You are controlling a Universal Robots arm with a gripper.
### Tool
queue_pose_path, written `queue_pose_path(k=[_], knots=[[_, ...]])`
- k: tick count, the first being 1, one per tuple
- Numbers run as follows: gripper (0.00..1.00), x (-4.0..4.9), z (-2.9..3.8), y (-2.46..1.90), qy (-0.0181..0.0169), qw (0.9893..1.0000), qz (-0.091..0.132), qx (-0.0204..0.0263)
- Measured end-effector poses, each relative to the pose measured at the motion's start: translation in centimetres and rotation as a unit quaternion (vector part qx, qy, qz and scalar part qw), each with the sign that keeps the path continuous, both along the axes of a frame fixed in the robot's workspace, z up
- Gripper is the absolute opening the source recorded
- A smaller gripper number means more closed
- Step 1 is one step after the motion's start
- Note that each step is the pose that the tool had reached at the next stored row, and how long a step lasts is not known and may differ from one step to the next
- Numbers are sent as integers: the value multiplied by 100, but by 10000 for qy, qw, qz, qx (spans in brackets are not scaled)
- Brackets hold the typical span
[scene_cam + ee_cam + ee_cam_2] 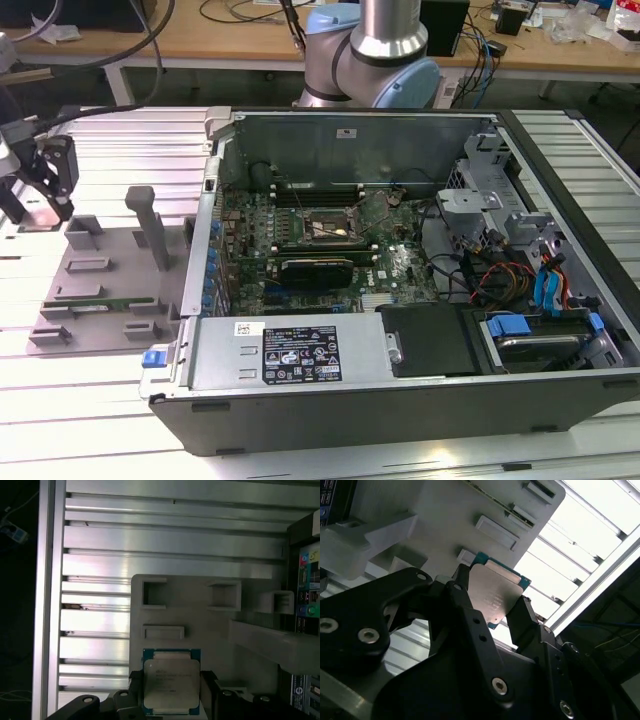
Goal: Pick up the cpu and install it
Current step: 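Pick up the cpu and move it towards the insertion slot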
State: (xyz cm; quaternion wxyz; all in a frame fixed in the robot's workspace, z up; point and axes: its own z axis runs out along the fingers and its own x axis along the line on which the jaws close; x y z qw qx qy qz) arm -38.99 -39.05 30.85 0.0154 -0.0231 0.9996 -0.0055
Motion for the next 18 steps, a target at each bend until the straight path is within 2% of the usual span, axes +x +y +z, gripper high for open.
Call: queue_pose_path(k=[10,18], knots=[[55,0,103,4,0,10000,0,0],[55,0,231,8,0,10000,0,0]])
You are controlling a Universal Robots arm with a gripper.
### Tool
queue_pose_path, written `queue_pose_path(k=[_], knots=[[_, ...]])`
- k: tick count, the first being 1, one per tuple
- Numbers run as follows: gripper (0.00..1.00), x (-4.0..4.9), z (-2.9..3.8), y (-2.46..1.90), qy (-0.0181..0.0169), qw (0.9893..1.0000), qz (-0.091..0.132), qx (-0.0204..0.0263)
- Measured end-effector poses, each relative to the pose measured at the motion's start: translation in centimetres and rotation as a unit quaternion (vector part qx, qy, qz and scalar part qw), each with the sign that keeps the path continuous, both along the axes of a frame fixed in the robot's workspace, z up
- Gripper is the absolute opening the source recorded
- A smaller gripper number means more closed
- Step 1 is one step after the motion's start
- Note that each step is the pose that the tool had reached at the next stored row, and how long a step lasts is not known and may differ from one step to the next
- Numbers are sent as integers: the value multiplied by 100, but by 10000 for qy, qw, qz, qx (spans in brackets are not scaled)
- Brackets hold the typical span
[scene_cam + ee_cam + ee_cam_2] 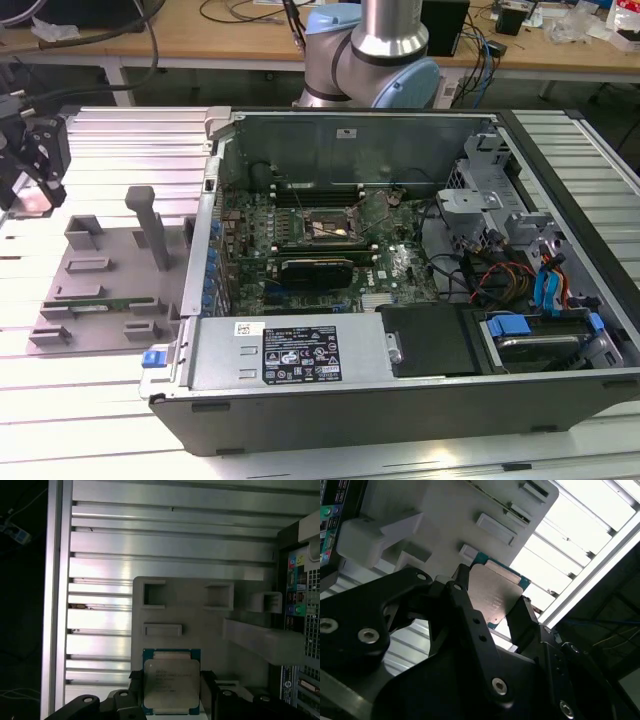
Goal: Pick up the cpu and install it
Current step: 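Pick up the cpu and move it towards the insertion slot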
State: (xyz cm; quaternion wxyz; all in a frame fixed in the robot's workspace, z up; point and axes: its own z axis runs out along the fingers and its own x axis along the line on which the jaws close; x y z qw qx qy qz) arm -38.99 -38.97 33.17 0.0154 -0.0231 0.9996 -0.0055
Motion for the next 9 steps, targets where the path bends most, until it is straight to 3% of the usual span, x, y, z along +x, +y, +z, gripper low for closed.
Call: queue_pose_path(k=[9], knots=[[55,0,122,4,0,10000,0,0]])
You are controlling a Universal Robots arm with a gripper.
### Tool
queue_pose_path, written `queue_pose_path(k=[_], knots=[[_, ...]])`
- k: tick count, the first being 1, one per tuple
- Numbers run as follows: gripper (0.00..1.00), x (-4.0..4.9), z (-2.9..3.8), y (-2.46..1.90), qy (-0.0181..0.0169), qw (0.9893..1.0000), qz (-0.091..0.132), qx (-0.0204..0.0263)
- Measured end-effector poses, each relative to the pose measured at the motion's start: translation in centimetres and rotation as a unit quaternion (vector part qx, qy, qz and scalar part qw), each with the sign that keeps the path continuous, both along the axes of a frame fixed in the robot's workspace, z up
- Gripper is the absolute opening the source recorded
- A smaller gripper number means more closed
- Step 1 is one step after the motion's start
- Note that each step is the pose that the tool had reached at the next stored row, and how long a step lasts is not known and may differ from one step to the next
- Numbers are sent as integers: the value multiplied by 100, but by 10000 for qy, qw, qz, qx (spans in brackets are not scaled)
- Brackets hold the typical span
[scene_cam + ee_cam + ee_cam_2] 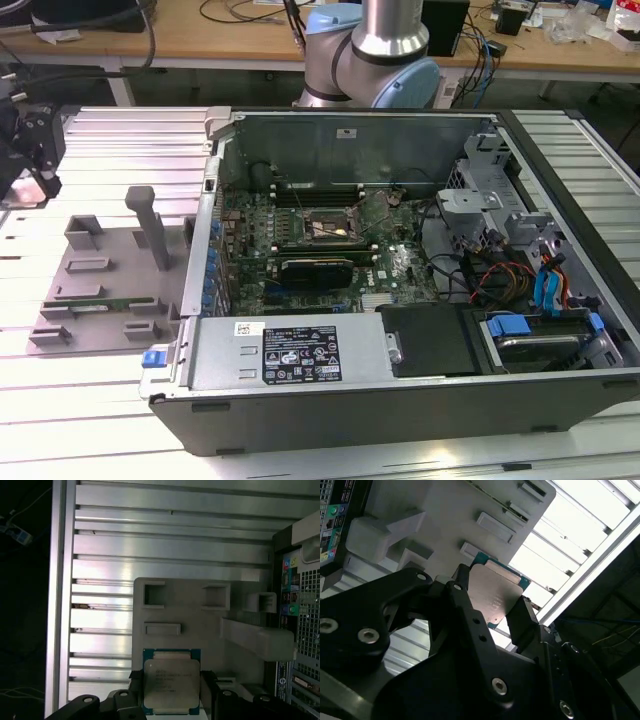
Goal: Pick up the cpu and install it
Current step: 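Pick up the cpu and move it towards the insertion slot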
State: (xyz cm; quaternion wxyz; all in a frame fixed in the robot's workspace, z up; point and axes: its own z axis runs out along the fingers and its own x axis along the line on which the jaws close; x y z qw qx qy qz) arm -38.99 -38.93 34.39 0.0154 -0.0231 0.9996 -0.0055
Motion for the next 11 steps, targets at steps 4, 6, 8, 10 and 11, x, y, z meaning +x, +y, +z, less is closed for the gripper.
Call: queue_pose_path(k=[4,6,8,10,11], knots=[[55,0,60,2,0,10000,0,0],[55,0,84,3,0,10000,0,0],[55,0,120,4,0,10000,0,0],[55,0,152,5,0,10000,0,0],[55,0,158,5,0,10000,0,0]])
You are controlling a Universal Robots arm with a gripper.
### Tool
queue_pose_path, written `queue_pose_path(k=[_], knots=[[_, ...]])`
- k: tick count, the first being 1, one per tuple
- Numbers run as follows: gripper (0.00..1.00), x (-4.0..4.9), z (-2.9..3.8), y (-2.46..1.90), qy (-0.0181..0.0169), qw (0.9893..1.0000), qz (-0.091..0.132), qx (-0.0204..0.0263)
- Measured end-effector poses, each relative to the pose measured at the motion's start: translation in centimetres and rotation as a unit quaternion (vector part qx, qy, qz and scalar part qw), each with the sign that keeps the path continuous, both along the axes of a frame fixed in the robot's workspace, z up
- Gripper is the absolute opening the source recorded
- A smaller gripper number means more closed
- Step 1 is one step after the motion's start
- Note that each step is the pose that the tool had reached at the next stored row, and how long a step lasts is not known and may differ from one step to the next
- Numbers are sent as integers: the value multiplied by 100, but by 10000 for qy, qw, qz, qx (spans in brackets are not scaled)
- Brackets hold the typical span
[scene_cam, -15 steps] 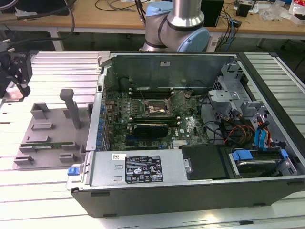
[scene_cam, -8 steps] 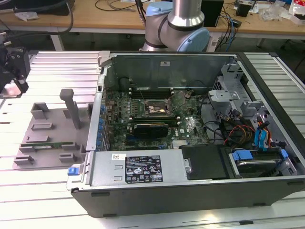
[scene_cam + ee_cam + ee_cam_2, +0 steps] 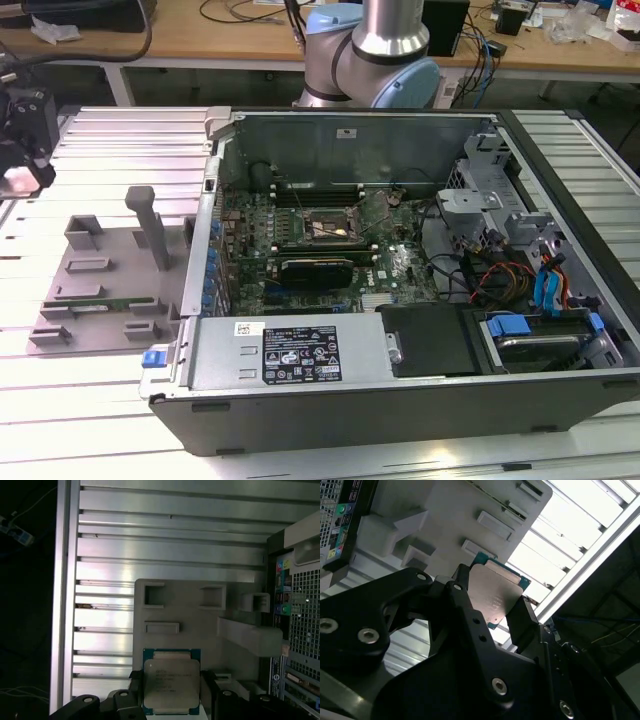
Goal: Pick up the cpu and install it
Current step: 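Pick up the cpu and move it towards the insertion slot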
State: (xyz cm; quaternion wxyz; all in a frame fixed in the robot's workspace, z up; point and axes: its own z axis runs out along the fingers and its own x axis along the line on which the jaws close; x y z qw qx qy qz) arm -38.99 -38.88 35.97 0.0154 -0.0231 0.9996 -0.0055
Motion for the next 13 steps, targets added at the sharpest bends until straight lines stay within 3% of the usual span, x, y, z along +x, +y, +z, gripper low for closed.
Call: queue_pose_path(k=[9,10,11,13], knots=[[55,0,96,1,0,10000,0,0],[55,0,215,4,0,10000,0,0],[55,0,276,5,0,10000,0,0],[55,0,303,5,0,10000,0,0]])
